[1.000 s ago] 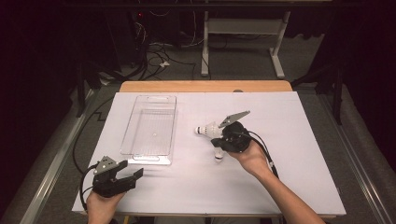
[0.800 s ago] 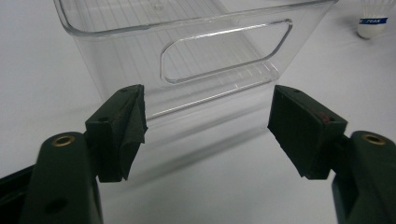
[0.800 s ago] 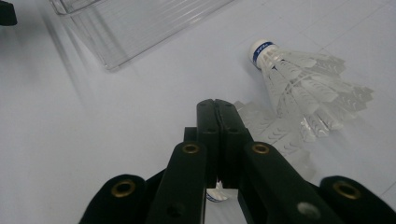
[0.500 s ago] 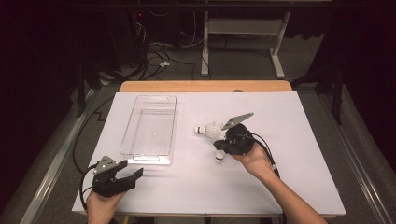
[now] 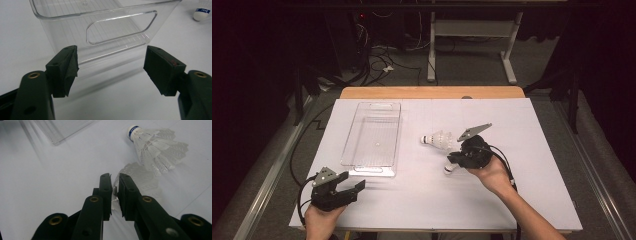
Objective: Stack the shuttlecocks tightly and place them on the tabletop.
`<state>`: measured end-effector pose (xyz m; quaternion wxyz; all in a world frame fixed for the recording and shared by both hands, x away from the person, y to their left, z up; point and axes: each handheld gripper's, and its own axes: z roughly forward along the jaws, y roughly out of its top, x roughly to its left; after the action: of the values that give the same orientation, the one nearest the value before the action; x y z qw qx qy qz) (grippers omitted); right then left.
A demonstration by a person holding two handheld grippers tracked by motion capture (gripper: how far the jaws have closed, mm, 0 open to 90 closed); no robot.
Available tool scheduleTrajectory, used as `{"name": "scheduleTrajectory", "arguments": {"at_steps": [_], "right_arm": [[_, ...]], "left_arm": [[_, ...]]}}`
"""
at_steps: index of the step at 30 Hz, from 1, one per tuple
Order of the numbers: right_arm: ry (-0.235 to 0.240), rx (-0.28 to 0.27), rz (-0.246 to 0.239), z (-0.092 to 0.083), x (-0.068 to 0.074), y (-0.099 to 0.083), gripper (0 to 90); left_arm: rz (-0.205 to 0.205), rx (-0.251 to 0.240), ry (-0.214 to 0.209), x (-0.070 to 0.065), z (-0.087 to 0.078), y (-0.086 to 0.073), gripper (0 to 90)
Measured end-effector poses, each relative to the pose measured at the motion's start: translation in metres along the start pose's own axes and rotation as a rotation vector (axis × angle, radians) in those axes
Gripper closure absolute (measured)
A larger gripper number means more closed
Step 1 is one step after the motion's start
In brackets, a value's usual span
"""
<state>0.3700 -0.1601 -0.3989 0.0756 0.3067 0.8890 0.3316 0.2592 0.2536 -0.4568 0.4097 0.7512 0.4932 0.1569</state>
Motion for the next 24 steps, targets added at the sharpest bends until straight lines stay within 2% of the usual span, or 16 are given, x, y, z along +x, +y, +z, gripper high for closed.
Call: {"name": "scheduleTrajectory", "arguments": {"at_steps": [24], "right_arm": [[-0.005,0.028,0.067,-0.005,-0.015,-0.032,79.8]], "left_arm": [[0.0,-0.003,0.004,-0.001,0.0,0.0,28.4]]}}
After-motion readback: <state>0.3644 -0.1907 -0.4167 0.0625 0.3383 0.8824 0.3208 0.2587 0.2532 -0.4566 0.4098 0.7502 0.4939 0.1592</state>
